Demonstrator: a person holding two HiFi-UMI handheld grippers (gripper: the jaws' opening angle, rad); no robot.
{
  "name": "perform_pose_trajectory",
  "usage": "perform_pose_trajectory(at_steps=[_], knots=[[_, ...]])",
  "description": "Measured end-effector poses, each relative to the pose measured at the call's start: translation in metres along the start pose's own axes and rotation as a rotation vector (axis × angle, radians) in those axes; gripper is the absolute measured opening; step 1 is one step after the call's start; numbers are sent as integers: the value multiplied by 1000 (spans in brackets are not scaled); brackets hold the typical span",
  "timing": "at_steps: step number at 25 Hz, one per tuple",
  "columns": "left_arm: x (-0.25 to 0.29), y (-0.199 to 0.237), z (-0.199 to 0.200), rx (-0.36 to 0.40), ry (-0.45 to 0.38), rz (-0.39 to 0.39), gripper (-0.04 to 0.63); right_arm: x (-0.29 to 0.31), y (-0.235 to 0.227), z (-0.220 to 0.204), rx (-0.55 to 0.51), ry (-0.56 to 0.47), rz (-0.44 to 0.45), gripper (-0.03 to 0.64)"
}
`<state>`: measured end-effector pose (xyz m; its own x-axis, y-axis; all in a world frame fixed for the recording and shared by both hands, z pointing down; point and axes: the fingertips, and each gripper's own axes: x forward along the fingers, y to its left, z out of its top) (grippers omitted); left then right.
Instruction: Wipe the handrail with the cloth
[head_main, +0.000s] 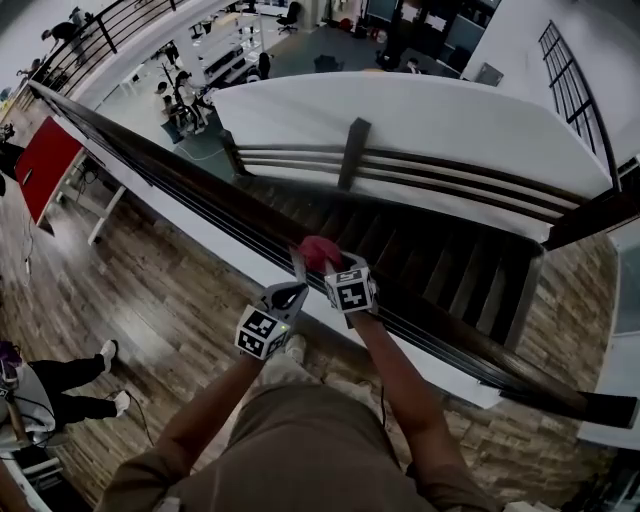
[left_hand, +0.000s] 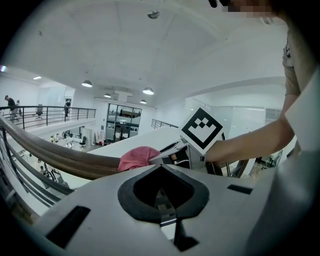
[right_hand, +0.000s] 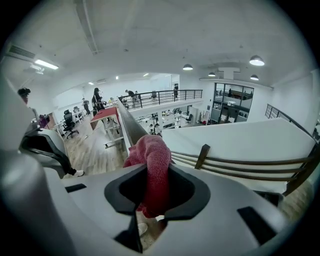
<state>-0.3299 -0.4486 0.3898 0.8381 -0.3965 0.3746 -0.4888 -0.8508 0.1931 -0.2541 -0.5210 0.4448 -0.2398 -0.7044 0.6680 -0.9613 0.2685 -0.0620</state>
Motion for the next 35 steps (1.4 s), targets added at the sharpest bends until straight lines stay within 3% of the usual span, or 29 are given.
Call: perform_pose_trajectory(at_steps=[5, 14, 19, 24, 29, 35], knots=[[13, -42, -8, -1, 17, 86, 17, -35, -19, -32, 38, 26, 51, 101], [43, -131, -3, 8, 4, 210, 17, -81, -63, -54, 46, 59, 59, 101], [50, -156, -13, 34, 14, 262, 17, -101, -76, -71, 31, 71, 43, 101], [54, -182, -21, -124, -43, 318, 17, -128, -99, -98, 25, 72, 27, 101], [67, -198, -16, -129, -30, 313, 17, -141, -105, -106, 8, 69, 43, 101], [111, -193, -15, -67, -11, 277, 17, -146, -119, -112, 13, 83, 94, 101]])
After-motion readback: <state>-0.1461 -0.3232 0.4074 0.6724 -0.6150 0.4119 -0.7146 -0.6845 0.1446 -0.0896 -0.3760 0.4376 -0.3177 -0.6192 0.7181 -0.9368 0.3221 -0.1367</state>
